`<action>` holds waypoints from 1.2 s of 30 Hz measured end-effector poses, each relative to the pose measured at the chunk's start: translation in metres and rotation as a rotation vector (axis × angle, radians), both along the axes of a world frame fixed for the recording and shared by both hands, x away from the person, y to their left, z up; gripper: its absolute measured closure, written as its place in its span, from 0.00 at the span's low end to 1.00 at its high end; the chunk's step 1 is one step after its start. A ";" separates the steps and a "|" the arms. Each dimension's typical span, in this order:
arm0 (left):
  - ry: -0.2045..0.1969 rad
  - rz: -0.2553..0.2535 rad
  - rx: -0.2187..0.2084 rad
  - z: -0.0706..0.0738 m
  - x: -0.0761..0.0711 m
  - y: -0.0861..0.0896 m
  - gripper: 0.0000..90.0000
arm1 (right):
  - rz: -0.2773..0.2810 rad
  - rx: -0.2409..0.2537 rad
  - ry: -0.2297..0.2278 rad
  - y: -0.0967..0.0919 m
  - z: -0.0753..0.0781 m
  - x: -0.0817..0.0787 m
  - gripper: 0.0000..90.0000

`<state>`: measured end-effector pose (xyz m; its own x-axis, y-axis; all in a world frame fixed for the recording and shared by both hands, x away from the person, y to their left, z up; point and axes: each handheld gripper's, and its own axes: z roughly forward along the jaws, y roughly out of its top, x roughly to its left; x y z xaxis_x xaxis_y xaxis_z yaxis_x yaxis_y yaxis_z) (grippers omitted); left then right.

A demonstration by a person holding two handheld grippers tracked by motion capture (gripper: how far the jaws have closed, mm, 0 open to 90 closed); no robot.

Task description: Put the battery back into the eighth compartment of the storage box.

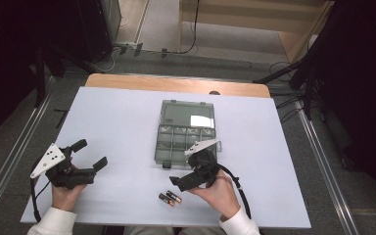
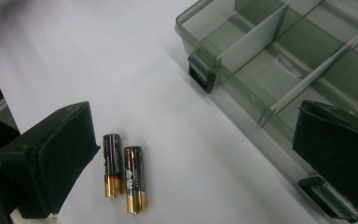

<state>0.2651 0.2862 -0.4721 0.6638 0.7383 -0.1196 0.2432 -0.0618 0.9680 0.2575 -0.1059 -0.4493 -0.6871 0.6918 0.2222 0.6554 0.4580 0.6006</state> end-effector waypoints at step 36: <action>0.003 0.013 -0.004 0.000 0.002 0.003 0.00 | 0.178 -0.334 0.063 0.046 -0.030 -0.014 0.37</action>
